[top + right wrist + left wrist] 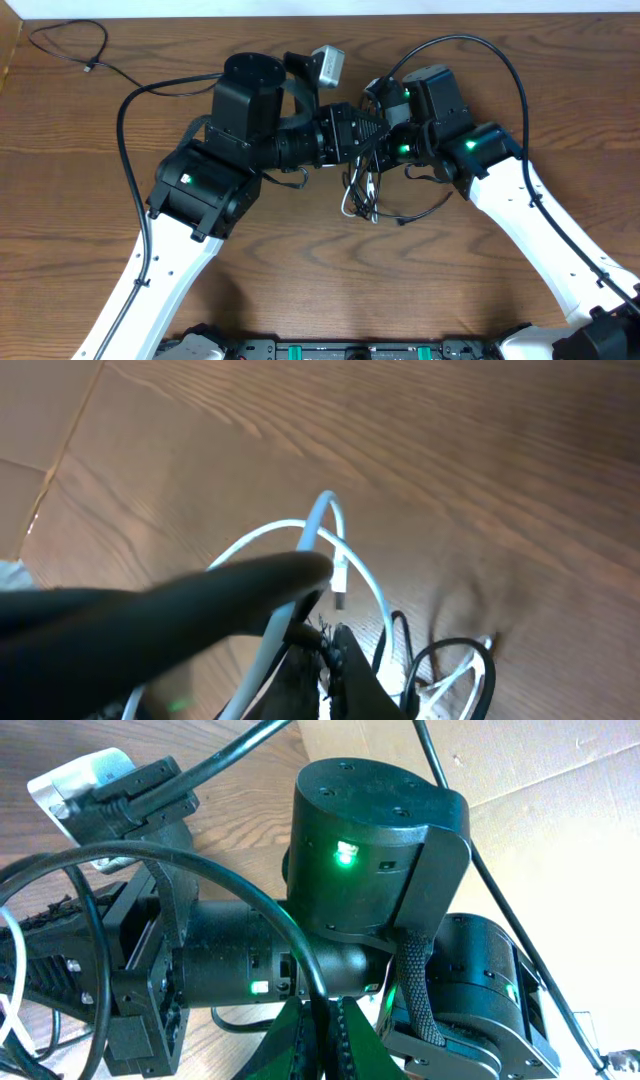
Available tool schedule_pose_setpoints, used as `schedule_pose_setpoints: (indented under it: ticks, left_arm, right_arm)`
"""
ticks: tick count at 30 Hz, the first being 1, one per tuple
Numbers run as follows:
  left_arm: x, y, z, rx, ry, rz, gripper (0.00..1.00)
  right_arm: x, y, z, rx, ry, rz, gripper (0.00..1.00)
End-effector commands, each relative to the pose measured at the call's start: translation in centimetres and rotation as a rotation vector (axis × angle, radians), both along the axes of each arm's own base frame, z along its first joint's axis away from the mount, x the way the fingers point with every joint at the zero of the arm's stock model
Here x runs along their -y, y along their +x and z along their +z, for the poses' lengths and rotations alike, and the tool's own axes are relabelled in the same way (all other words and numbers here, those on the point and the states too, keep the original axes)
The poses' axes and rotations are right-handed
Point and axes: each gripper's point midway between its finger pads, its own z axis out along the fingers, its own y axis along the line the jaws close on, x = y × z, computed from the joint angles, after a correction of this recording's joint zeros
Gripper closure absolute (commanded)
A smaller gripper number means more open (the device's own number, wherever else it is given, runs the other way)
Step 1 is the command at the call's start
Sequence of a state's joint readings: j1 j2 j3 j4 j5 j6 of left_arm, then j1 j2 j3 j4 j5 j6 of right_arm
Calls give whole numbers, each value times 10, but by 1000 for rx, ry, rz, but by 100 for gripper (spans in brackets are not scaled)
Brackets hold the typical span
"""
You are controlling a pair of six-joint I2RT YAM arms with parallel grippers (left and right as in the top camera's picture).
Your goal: Untangle cables
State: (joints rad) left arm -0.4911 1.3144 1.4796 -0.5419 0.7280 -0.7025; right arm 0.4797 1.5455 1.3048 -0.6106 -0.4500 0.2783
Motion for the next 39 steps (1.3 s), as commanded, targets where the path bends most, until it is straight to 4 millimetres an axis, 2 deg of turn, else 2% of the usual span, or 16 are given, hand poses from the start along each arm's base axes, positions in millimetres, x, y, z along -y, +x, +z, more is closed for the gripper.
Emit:
schedule_pose_setpoints:
  ticks: [1, 4, 7, 10, 12, 13, 16, 17, 20, 24, 27, 30, 32, 34, 36, 39]
  left_arm:
    - [-10, 0, 7, 47, 6, 12, 93]
    - [-34, 16, -20, -13, 120, 153, 93]
    - [-71, 29, -54, -58, 310, 328, 93]
    - [-105, 34, -79, -90, 477, 469, 92]
    - [-119, 35, -89, -106, 551, 521, 92]
    - [-124, 35, -93, -113, 578, 536, 91]
    - [-130, 35, -101, -132, 622, 552, 69]
    - [-130, 36, -103, -139, 627, 550, 65]
    - [-129, 36, -111, -161, 645, 542, 41]
    - [-121, 35, -118, -191, 636, 500, 38]
    - [-115, 33, -119, -195, 623, 460, 38]
    - [-109, 30, -119, -173, 625, 399, 38]
    - [-106, 27, -119, -172, 622, 374, 38]
    - [-107, 26, -119, -175, 623, 372, 38]
    - [-107, 27, -119, -174, 623, 372, 38]
    - [-106, 26, -119, -173, 624, 369, 38]
  right_arm:
    - [4, 2, -7, -46, -6, -70, 99]
    - [15, 10, -8, -52, -24, -146, 99]
    - [23, 11, -1, -30, -29, -172, 99]
    - [36, 12, 17, 27, -35, -215, 99]
    - [44, 11, 33, 77, -38, -245, 99]
    - [47, 9, 42, 101, -33, -254, 99]
    - [53, -2, 73, 176, 8, -255, 99]
    - [55, -6, 84, 200, 24, -256, 99]
    - [61, -19, 112, 269, 68, -259, 99]
    - [67, -30, 131, 313, 94, -263, 98]
    - [82, -24, 116, 294, 13, -333, 98]
    - [114, -12, 78, 235, -190, -468, 98]
    - [123, -12, 50, 162, -290, -488, 98]
    - [121, -16, 27, 80, -338, -462, 99]
    - [108, -24, 11, -6, -316, -394, 99]
    - [76, -45, 11, -123, -185, -252, 98]
